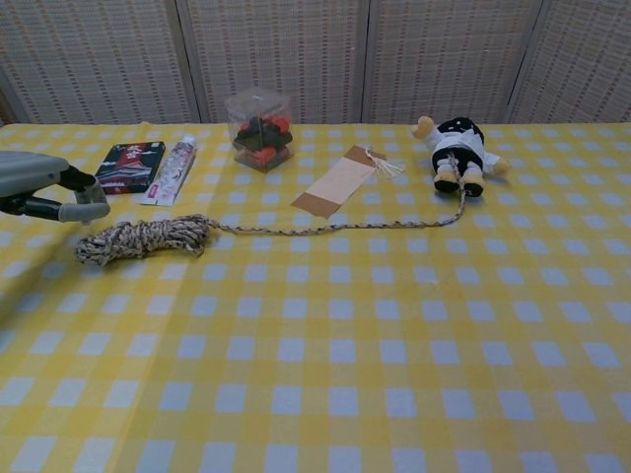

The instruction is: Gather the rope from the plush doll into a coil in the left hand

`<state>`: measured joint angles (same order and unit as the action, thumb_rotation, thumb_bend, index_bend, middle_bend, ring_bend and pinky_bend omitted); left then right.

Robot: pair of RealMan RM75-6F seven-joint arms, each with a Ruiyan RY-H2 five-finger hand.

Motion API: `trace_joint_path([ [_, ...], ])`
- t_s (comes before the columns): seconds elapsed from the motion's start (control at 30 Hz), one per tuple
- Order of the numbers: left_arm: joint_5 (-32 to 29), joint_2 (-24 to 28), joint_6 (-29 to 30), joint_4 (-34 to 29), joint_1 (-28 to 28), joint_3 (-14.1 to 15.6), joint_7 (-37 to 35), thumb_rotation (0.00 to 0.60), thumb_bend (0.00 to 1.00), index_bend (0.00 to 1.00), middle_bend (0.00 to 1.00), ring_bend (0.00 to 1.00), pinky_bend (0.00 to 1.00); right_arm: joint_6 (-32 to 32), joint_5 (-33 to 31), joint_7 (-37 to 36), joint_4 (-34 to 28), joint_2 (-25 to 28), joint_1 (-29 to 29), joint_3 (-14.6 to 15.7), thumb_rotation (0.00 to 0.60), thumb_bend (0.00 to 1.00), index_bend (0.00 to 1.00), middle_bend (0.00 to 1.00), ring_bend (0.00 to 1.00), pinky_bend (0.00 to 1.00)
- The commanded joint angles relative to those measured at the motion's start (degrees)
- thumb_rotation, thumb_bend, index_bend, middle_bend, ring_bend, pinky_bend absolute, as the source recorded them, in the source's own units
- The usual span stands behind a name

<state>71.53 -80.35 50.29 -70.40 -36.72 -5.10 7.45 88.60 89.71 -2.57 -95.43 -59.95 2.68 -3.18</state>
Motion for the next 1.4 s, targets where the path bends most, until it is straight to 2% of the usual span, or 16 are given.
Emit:
trace_joint_path([
  [0.03,-0.3,-1.1,3.8,-1.1,1.3,-0.4,3.6,0.304,0.23,0.29,0.34,0.15,0.04,-0.1,0.0,0.1,0.0,0.0,0.1,0.0,0.600,0.28,0.18,0.16,0.07,0.16],
  [0.13,-1.3,-2.4,4.3,-1.3,1.2,-0.8,6.0,0.416,0.23,0.28,0.32,0.15,0.04,-0.1,0.0,0.1,-0.1,-0.1,0.1,-0.1,0.600,0.28,0.18,0.16,0.07,0.16],
  [0.23,-2.2,-4.1,4.6,-0.7,0.7,-1.3,8.3,0.478,0.23,0.30,0.31,0.16,0.04,0.0,-0.2,0.1,-0.1,0.0,-0.1,0.0,0.600,0.28,0.18,0.16,0.07,0.16],
  [0.37,-3.5,-6.6,4.7,1.0,0.2,-2.1,9.7,0.492,0.23,0.32,0.31,0.18,0.04,0.3,-0.4,-0.1,0.0,0.2,-0.4,0.0,0.600,0.28,0.18,0.16,0.07,0.16],
  [0.47,-3.9,-8.2,5.1,2.6,0.0,-2.4,10.6,0.481,0.23,0.34,0.31,0.20,0.05,0.5,-0.5,-0.3,0.1,0.2,-0.6,0.0,0.600,0.28,0.18,0.16,0.07,0.16],
  [0.57,-3.4,-9.8,6.3,4.3,0.0,-2.3,11.8,0.390,0.23,0.36,0.32,0.22,0.07,0.7,-0.7,-0.5,0.2,0.3,-0.8,0.0,0.600,0.28,0.18,0.16,0.07,0.16],
  [0.73,-2.9,-11.1,7.0,5.9,0.0,-1.8,13.7,0.337,0.23,0.39,0.32,0.23,0.07,0.6,-0.7,-0.7,0.4,0.3,-0.8,0.0,0.600,0.28,0.18,0.16,0.07,0.16],
  [0.87,-3.6,-10.7,6.6,4.2,0.2,-1.6,15.2,0.258,0.23,0.40,0.32,0.23,0.07,0.7,-0.7,-1.0,0.4,0.4,-1.0,0.1,0.600,0.28,0.18,0.16,0.07,0.16],
  [0.97,-4.5,-10.6,6.1,3.0,0.1,-1.6,17.2,0.233,0.23,0.39,0.32,0.22,0.07,0.6,-0.8,-1.3,0.4,0.4,-1.0,0.1,0.600,0.28,0.18,0.16,0.07,0.16],
  [1.2,-6.4,-12.4,5.5,3.9,-0.5,-1.7,21.0,0.235,0.23,0.39,0.32,0.22,0.07,0.8,-1.0,-1.7,0.6,0.5,-1.3,0.2,0.600,0.28,0.18,0.16,0.07,0.16],
  [1.4,-6.0,-14.9,6.7,7.3,-0.3,-2.2,19.4,0.270,0.23,0.43,0.38,0.26,0.09,0.8,-1.3,-1.9,0.7,0.5,-1.5,0.1,0.600,0.28,0.18,0.16,0.07,0.16],
])
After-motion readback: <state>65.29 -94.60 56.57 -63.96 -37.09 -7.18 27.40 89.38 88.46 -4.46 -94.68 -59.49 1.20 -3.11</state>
